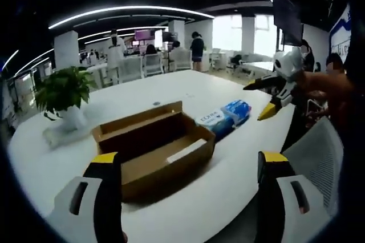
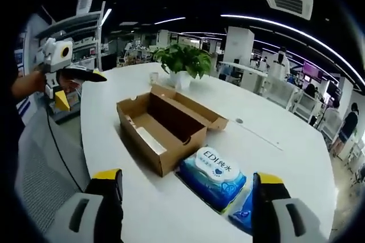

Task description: Operate the shoe box by opening the lid, removing the specified soft item, and placing it in the target area until the item is outside and the box remains undamaged.

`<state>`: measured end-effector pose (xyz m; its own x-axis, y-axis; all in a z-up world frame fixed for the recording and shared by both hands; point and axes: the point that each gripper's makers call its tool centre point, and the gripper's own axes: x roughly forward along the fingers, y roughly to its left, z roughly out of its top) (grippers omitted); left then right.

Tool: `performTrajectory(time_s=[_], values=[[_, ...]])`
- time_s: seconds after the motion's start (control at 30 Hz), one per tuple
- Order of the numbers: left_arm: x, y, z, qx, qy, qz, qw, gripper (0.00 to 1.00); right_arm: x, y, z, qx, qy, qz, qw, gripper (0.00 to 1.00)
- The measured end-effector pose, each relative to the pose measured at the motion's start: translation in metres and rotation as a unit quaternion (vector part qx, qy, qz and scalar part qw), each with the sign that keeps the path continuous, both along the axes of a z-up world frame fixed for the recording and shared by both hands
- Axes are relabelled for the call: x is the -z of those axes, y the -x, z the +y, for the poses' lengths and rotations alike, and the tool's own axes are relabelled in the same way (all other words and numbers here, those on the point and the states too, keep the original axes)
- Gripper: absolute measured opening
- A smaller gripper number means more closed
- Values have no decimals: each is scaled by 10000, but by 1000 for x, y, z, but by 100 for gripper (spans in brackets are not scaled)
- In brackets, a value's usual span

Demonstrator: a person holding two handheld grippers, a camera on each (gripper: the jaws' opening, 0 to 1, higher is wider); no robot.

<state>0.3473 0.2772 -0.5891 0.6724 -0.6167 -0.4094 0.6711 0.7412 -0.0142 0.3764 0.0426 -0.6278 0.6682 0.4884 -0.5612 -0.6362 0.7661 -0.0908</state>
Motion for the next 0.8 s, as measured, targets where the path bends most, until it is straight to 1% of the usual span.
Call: performTrajectory(time_s=[0.13,0.2,0.23,0.33,0.43,0.5,0.6,0.63,0.7,0.73,0.8], values=[[3,7,7,-82,47,64,9999,99,0,-4,7,-253,111,11,9996,94],[6,11,11,-120,62,97,9999,99,-2,-7,12,-473,167,-8,9987,94],[8,14,14,-155,52,115,9998,99,-2,-9,15,-621,205,-5,9979,94],[12,20,18,-230,43,101,9997,99,1,-14,20,-894,320,65,9955,93],[16,26,20,-310,84,111,9994,99,3,-19,25,-1183,415,169,9920,91],[19,29,20,-321,51,105,9994,99,4,-26,29,-1316,479,167,9900,91],[18,28,22,-348,-46,15,9994,98,5,-32,36,-1534,521,235,9865,90],[16,28,23,-360,-28,21,9993,98,6,-34,39,-1625,556,265,9848,90],[12,27,24,-417,115,52,9991,98,7,-37,43,-1728,587,272,9828,90],[11,26,26,-473,129,77,9988,98,8,-40,45,-1788,649,262,9814,89],[9,27,28,-510,118,34,9986,99,9,-42,50,-1920,664,302,9787,88]])
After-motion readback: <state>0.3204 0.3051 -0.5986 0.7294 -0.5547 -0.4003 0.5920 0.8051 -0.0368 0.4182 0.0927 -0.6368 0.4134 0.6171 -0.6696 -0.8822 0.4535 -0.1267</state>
